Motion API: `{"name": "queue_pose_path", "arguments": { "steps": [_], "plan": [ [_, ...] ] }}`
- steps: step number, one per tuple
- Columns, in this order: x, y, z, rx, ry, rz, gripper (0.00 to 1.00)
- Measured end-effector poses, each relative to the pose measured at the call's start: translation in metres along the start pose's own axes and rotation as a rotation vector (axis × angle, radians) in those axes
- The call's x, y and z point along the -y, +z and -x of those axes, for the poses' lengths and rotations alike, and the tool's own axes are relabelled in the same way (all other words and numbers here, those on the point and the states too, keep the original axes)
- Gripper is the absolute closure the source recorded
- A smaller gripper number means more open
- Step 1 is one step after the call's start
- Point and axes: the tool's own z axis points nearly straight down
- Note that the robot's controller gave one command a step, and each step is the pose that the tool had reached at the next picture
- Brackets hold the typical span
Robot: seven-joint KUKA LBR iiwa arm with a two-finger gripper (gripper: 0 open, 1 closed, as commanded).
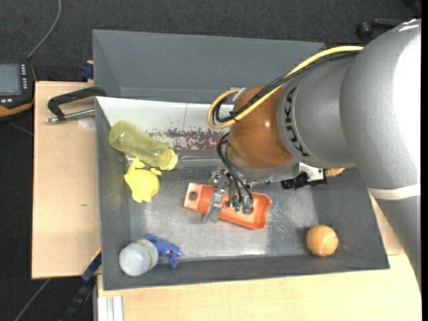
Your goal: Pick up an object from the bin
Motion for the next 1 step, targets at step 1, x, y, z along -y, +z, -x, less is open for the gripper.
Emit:
{"name": "queue_pose_path", "arguments": {
  "steps": [1],
  "plan": [
    [0.0026, 0.0025, 0.0000, -0.001, 0.014, 0.000, 1.00]
  ]
}}
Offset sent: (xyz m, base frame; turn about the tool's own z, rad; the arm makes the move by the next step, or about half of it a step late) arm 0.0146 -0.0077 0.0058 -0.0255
